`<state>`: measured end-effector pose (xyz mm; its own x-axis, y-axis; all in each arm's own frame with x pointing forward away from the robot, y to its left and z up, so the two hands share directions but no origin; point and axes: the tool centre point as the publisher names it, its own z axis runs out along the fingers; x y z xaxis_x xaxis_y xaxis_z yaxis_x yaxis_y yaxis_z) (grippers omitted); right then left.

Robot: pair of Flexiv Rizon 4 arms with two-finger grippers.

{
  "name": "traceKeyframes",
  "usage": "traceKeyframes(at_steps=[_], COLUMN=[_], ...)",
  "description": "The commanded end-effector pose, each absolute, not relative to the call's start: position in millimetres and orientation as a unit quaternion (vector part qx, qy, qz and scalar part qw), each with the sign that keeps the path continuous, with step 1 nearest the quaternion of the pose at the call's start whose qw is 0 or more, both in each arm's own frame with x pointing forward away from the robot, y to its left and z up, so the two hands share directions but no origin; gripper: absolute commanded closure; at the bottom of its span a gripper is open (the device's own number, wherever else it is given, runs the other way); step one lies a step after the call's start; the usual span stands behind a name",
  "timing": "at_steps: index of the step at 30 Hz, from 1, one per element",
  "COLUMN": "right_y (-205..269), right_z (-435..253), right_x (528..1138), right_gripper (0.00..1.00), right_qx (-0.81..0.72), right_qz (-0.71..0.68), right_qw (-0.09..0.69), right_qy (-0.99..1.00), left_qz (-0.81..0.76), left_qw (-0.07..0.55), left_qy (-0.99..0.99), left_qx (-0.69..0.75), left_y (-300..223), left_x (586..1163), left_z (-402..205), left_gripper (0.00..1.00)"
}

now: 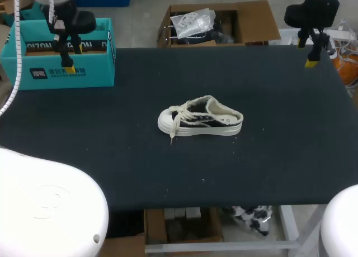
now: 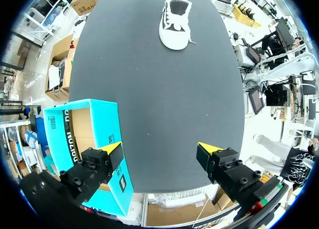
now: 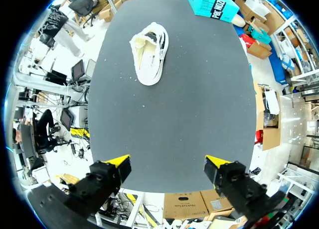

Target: Open the shoe tongue, take the insole out of the shoe, put the insole back into the shoe, and pack the shoe into the shoebox

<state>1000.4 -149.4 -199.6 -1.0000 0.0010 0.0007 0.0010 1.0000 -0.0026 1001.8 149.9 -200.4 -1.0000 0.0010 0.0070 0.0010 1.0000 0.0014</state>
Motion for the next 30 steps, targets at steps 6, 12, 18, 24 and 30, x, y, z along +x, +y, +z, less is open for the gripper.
traceKeyframes(at_steps=[6, 12, 18, 24, 30], right_y=[-150, -150, -150, -143, -122], right_z=[-200, -200, -200, -211, -231], right_x=[1000, 1000, 1000, 990, 970], right_gripper=[0.00, 0.00, 0.00, 0.00, 0.00], right_qx=[0.000, 0.000, 0.000, -0.010, -0.031], right_qz=[0.001, 0.001, 0.001, -0.061, -0.126], right_qw=[0.000, 0.000, 0.000, -0.001, 0.004], right_qy=[-1.000, -1.000, -1.000, -0.998, -0.992], left_qz=[-0.001, -0.001, -0.001, -0.013, -0.011], left_qw=[0.003, 0.003, 0.003, 0.021, 0.083], left_qy=[-1.000, -1.000, -1.000, -0.998, -0.975], left_qx=[0.000, 0.000, 0.000, 0.054, 0.204], left_y=[150, 150, 150, 128, 103], left_x=[1001, 1001, 1001, 987, 976], left_z=[-201, -201, -201, -208, -225], left_gripper=[0.00, 0.00, 0.00, 0.00, 0.00])
